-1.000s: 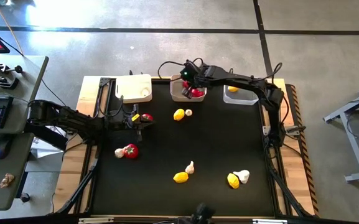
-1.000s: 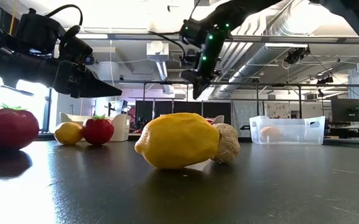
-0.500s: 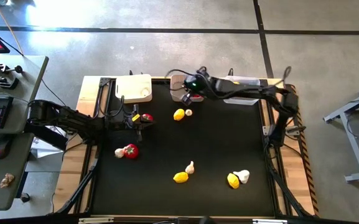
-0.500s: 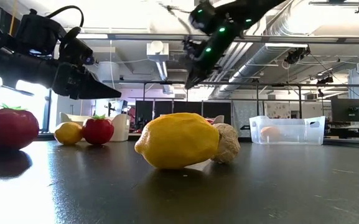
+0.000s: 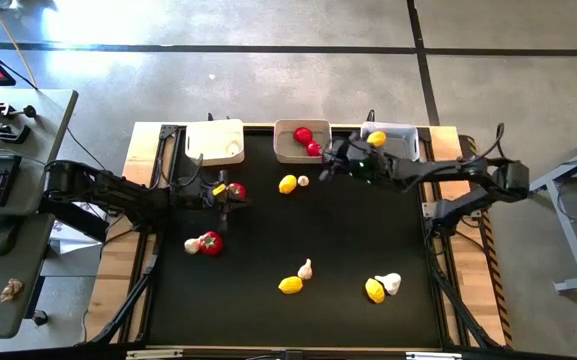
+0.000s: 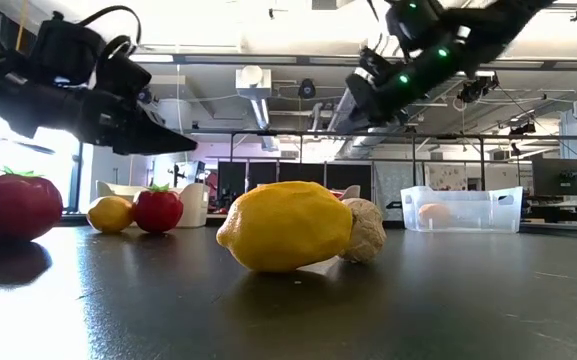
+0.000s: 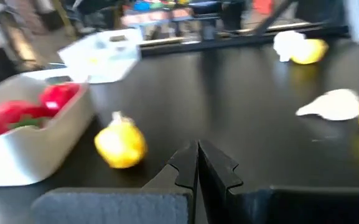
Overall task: Sort produce into baskets
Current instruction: Put the top left lemon into the transparent bin
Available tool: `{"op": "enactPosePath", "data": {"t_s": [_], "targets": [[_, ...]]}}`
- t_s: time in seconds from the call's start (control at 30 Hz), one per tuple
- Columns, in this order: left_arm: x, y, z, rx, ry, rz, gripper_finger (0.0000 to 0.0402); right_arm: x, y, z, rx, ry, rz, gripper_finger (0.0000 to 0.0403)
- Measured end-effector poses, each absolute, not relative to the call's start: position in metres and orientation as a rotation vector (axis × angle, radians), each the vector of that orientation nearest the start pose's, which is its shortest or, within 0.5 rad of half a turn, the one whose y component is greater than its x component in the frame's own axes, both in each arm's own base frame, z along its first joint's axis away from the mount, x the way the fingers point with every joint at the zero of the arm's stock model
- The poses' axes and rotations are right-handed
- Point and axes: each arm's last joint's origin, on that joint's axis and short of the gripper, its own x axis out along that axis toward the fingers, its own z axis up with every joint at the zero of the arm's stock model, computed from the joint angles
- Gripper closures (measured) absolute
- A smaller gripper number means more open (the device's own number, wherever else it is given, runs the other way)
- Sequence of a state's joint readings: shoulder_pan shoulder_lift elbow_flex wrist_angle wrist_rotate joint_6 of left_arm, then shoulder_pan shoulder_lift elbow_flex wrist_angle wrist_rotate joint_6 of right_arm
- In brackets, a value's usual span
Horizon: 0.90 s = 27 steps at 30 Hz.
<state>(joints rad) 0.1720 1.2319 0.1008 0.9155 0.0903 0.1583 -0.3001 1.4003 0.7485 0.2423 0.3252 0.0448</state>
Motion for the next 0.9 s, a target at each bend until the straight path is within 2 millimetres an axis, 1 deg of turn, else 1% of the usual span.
{"op": "enactPosePath", "data": {"t_s": [0.13, 0.2, 0.37, 0.5, 0.6, 0.73, 0.8, 0.9], "targets": [[0.195, 0.026, 0.138, 0.109, 0.337, 0.033, 0.0401, 0.265, -0.087, 0.210, 0.037, 0.356, -0.610, 0.0403], [0.203, 0.023, 0.142, 0.108, 0.396, 0.010, 0.0402, 0.261, -0.084, 0.202, 0.037, 0.349, -0.606, 0.0403], [0.222, 0.008, 0.159, 0.113, 0.575, -0.063, 0.0402, 0.255, -0.080, 0.191, 0.028, 0.361, -0.611, 0.0403], [0.232, -0.006, 0.181, 0.129, 0.732, -0.026, 0.0402, 0.255, -0.081, 0.192, -0.043, 0.369, -0.636, 0.0403], [0.233, -0.015, 0.197, 0.110, 0.842, 0.052, 0.0402, 0.255, -0.081, 0.193, -0.085, 0.378, -0.633, 0.0403], [0.229, -0.026, 0.214, 0.070, 0.955, 0.148, 0.0402, 0.254, -0.082, 0.192, -0.140, 0.408, -0.624, 0.0403], [0.223, -0.029, 0.216, 0.066, 0.996, 0.208, 0.0402, 0.254, -0.083, 0.192, -0.148, 0.412, -0.626, 0.0403], [0.208, -0.027, 0.211, 0.057, 1.067, 0.353, 0.0402, 0.253, -0.084, 0.190, -0.143, 0.425, -0.619, 0.0403]]}}
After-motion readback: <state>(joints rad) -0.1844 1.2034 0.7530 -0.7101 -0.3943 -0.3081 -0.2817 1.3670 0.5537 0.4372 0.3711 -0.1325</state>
